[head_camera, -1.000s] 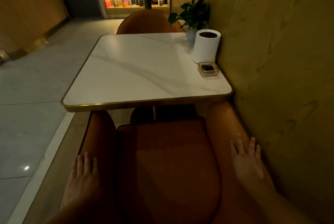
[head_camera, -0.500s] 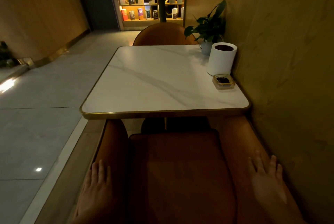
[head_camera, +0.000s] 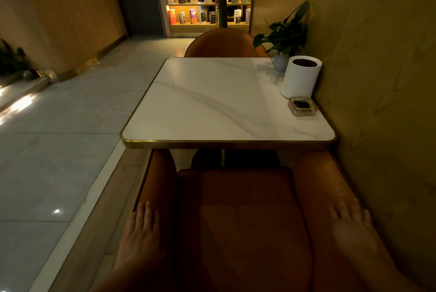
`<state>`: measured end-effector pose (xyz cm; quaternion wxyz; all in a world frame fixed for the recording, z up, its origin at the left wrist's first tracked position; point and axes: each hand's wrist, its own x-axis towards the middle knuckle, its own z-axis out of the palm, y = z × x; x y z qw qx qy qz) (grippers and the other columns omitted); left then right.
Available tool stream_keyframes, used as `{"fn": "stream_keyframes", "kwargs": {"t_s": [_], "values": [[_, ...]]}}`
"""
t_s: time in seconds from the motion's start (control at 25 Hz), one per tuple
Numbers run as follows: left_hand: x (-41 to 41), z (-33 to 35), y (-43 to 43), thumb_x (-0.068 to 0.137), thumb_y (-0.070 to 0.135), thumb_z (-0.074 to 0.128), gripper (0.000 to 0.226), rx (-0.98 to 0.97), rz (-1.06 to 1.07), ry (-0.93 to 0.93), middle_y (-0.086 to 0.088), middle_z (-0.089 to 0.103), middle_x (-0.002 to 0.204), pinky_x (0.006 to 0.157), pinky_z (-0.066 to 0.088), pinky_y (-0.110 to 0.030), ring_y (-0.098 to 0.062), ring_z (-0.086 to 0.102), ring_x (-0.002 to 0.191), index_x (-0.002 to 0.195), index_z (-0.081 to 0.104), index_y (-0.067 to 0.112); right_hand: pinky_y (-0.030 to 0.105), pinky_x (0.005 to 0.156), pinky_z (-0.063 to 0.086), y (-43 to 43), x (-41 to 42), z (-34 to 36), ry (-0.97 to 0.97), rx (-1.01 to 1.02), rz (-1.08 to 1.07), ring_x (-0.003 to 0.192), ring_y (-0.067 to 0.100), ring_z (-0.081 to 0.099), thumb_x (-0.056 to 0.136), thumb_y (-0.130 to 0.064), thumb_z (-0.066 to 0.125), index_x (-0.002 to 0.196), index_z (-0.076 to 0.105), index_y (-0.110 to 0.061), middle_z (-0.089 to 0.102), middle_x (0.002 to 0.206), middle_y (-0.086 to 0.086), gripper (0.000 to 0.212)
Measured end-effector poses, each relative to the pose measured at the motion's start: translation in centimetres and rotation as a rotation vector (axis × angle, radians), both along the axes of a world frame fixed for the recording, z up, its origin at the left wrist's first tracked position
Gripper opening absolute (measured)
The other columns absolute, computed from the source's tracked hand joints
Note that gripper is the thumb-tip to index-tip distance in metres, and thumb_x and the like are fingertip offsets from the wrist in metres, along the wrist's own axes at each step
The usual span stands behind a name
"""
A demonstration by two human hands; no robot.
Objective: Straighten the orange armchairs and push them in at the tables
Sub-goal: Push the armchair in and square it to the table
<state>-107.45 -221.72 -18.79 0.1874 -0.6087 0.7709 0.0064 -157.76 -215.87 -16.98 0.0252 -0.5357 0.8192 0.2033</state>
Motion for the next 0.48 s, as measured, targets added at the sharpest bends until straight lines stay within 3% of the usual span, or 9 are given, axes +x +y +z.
{"fn": "stream_keyframes", "kwargs": {"t_s": [0.04,0.16,0.2,0.32,0.48], "values": [[-0.1,0.5,0.0,0.088,0.068,0.028,0.091,0.002,-0.007,-0.012,-0.034,0.032,0.150,0.119,0.001,-0.050,-0.045,0.018,0.145,0.133,0.053,-0.006,0.056,0.121,-0.002,-0.1,0.7,0.1,-0.037,0.009,0.042,0.150,0.043,-0.015,0.102,-0.038,0.036,0.160,0.003,-0.022,-0.017,0.165,0.010,0.068],[-1.0,1.7,0.4,0.094,0.063,0.027,0.087,-0.143,0.058,0.064,-0.027,-0.014,0.160,0.122,-0.009,-0.050,-0.040,-0.019,0.148,0.154,0.005,0.003,0.051,0.123,-0.002,-1.0,4.1,0.7,-0.149,-0.003,0.150,0.152,0.034,-0.010,0.100,-0.053,0.038,0.160,0.005,-0.020,-0.012,0.166,0.005,0.076],[-1.3,2.2,0.4,0.096,0.061,0.027,0.086,-0.117,0.089,0.061,-0.024,-0.020,0.160,0.121,-0.010,-0.051,-0.038,-0.023,0.148,0.155,-0.002,0.006,0.050,0.123,-0.001,-1.3,5.2,0.7,-0.170,-0.015,0.175,0.153,0.032,-0.008,0.100,-0.055,0.038,0.160,0.006,-0.021,-0.010,0.167,0.004,0.076],[-2.3,3.8,0.6,0.097,0.056,0.038,0.081,-0.046,0.121,0.127,-0.017,-0.013,0.164,0.121,-0.007,-0.049,-0.036,-0.017,0.150,0.158,0.005,0.016,0.049,0.124,0.003,-2.0,8.0,1.4,-0.223,-0.037,0.195,0.153,0.030,-0.003,0.100,-0.056,0.038,0.159,0.008,-0.023,-0.003,0.168,0.003,0.074],[-2.4,6.7,1.3,0.094,0.054,0.045,0.076,-0.024,0.152,0.269,-0.009,0.013,0.164,0.123,0.003,-0.052,-0.031,0.002,0.152,0.157,0.014,0.027,0.045,0.123,0.017,-0.8,10.6,3.8,-0.296,-0.056,0.156,0.152,0.028,0.011,0.099,-0.057,0.040,0.159,0.011,-0.027,0.008,0.167,0.002,0.073]]}}
